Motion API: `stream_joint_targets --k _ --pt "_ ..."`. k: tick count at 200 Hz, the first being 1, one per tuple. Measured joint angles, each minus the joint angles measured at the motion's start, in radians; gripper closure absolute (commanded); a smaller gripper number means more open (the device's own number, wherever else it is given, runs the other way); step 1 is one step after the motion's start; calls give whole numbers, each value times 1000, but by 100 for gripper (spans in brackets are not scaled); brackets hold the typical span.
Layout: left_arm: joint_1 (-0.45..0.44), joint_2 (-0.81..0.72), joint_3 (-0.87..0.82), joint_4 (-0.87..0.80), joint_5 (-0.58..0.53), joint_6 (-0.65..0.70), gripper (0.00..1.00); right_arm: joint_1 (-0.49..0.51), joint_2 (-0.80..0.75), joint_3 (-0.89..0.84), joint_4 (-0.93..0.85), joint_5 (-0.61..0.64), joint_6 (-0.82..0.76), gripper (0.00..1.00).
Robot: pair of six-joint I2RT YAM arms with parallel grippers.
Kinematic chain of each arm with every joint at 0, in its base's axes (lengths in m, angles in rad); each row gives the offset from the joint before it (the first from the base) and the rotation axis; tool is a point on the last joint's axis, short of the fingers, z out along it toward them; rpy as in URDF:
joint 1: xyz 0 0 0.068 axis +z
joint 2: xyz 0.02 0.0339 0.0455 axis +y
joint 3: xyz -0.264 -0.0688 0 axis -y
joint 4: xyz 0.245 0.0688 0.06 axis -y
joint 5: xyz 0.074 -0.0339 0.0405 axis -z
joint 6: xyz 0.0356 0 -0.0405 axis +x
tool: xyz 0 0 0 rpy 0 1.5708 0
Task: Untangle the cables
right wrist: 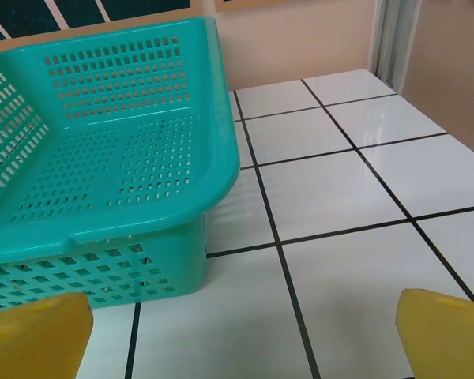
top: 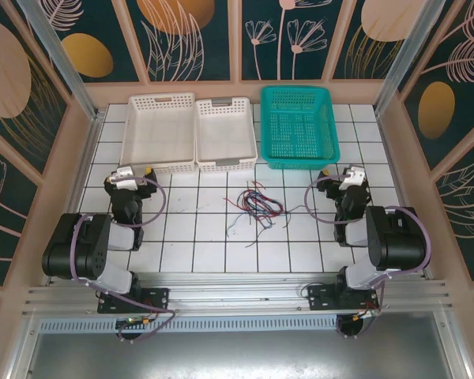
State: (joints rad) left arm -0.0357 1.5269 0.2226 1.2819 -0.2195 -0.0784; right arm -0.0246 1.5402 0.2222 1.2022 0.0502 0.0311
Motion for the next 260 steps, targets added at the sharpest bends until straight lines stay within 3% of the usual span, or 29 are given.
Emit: stream_joint_targets --k 260 --pt "0 0 0 0 0 0 1 8 -13 6 -26 14 0 1"
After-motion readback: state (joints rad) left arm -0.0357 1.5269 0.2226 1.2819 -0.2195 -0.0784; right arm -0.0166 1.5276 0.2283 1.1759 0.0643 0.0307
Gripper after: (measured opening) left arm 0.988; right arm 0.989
